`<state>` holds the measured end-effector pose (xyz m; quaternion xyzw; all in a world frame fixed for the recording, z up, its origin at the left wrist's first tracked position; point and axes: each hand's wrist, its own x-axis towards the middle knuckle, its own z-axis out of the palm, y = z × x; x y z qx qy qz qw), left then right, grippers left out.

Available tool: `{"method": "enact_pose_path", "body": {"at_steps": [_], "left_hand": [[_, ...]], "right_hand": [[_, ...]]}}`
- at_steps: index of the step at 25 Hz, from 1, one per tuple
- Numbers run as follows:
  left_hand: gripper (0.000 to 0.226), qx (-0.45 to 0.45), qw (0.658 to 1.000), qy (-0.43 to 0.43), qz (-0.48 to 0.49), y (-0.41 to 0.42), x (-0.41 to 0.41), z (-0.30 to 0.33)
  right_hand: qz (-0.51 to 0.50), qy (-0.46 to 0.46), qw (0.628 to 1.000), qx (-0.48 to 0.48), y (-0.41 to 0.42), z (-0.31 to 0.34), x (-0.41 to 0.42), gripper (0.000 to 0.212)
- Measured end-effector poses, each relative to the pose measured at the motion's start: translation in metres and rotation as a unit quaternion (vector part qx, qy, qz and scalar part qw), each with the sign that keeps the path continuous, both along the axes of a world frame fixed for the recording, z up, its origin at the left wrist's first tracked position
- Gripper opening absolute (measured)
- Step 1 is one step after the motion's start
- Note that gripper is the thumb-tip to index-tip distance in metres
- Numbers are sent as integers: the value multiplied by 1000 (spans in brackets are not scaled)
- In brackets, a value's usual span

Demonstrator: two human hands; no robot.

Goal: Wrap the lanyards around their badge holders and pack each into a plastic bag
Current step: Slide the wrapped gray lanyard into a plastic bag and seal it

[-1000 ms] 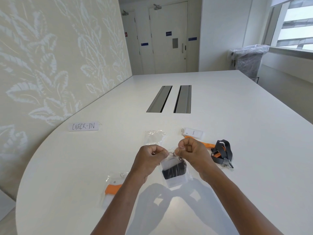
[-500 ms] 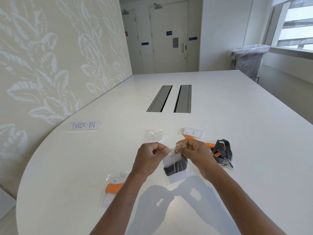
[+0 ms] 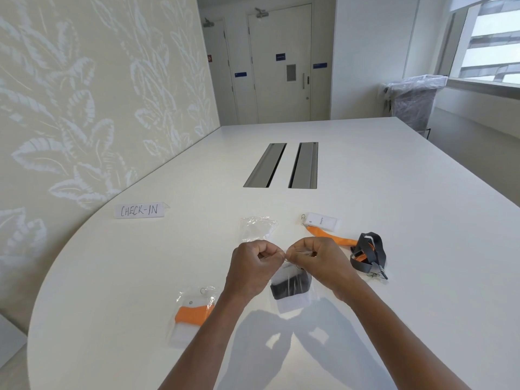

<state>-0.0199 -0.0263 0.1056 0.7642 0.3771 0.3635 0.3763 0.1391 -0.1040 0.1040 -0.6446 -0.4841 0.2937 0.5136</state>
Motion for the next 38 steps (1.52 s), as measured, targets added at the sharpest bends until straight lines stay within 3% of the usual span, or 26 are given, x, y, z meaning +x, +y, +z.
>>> {"method": "enact_pose_path", "body": {"at_steps": [7,14,24,28,33,38], "left_hand": [[12,-2,1000,-22,6,1,7,-3],[6,-142,986,-71,-40,12,-8,-3],[15,-46,998,-13,32,12,-9,-10],[13,-106,994,27,-26,18,-15,-9],[4,-76,993,26,-81,11,-7,-8],[3,-75,997,-7,-35,16,-4,-8]], "right_hand": [[-35,-31,999,18,6,-2,-3,14],[-51,-10,998,22,8,-6,7,17],[-38,-22,999,14,14,-10,1,15],[-41,-24,999,-7,11,-14,3,15],[-25,-2,1000,-10,9,-11,0,13],[25,107,994,6,4,-10,5,9]]}}
